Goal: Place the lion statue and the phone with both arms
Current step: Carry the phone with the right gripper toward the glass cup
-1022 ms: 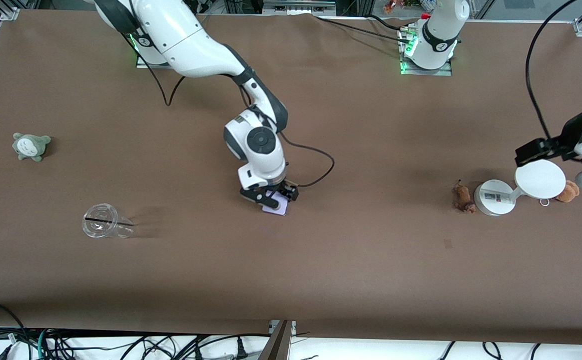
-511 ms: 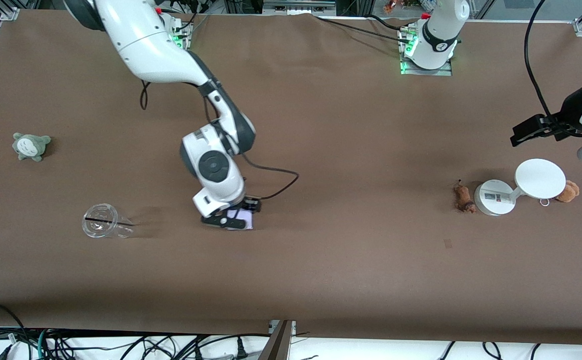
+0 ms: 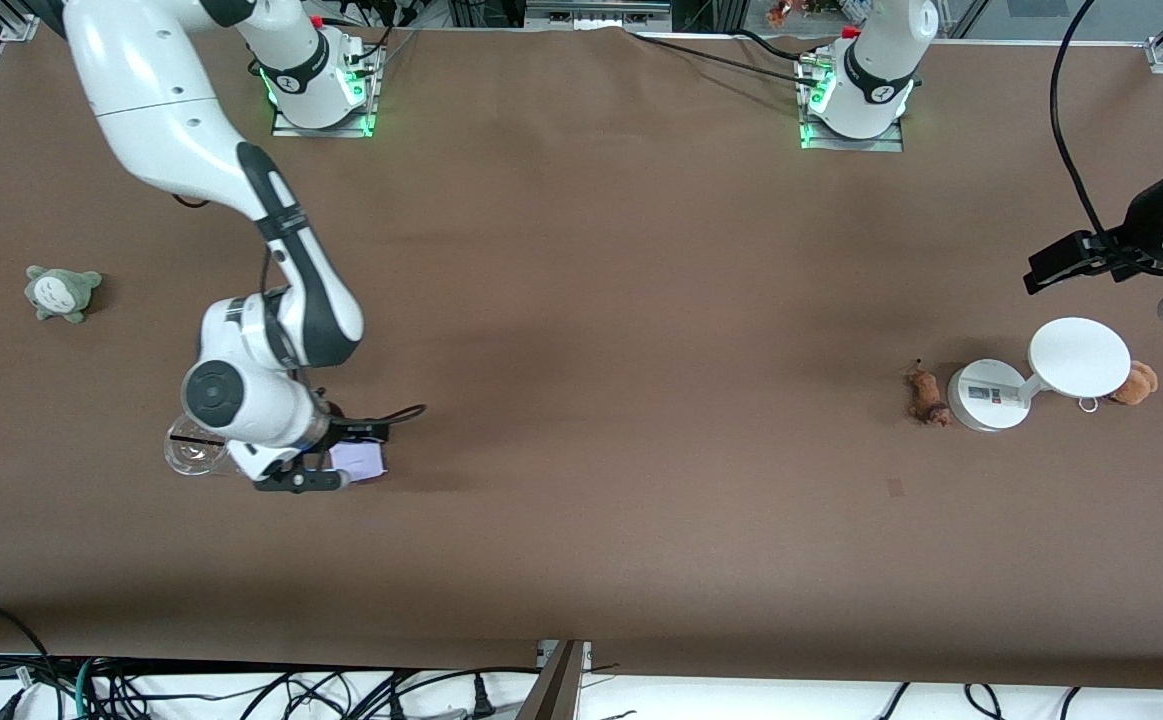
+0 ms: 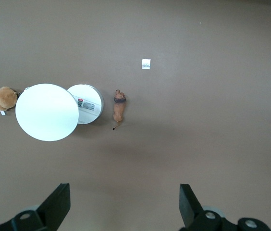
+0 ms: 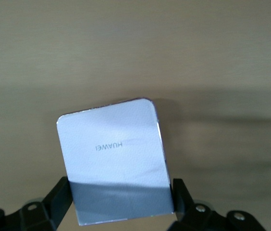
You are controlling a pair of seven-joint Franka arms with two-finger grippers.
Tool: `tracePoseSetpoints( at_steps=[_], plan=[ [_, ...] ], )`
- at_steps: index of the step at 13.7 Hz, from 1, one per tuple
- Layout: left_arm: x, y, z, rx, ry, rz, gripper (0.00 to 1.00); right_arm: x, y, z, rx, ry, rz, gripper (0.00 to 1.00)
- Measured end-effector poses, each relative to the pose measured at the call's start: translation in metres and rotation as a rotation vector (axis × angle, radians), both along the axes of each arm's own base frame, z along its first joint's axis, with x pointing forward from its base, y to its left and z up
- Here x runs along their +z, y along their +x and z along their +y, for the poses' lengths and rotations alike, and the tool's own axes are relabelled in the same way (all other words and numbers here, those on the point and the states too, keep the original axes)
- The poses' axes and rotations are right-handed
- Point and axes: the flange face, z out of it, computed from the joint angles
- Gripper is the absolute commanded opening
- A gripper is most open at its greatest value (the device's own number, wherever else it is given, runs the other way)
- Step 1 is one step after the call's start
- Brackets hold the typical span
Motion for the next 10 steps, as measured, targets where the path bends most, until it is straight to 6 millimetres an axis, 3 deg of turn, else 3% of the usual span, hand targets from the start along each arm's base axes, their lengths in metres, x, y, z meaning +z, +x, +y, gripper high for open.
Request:
tracePoseSetpoints(
  at_steps=[2, 3, 4, 5, 6, 10],
  plan=[
    [-0.001, 0.0, 0.0, 0.001, 0.0, 0.001, 1.0, -0.001, -0.001, -0.001, 0.0, 0.004, -0.002, 0.52],
    [-0.001, 0.0, 0.001, 0.001, 0.0, 0.001, 1.0, -0.002, -0.002, 0.004, 0.005, 0.008, -0.006, 0.66],
    [-0.001, 0.001, 0.001, 0.001, 0.0, 0.001, 1.0, -0.004, -0.003, 0.008, 0.008, 0.011, -0.011, 0.71],
    [-0.001, 0.001, 0.0, 0.0, 0.0, 0.001, 1.0, -0.007, -0.004, 0.009, 0.004, 0.013, -0.017, 0.82],
    [-0.001, 0.001, -0.001, -0.002, -0.001, 0.002, 1.0, -0.011, -0.005, 0.009, -0.009, 0.013, -0.019, 0.98],
    [-0.002, 0.001, -0.005, -0.008, -0.001, 0.003, 1.0, -0.01, -0.003, 0.011, -0.055, 0.016, -0.026, 0.99]
  ],
)
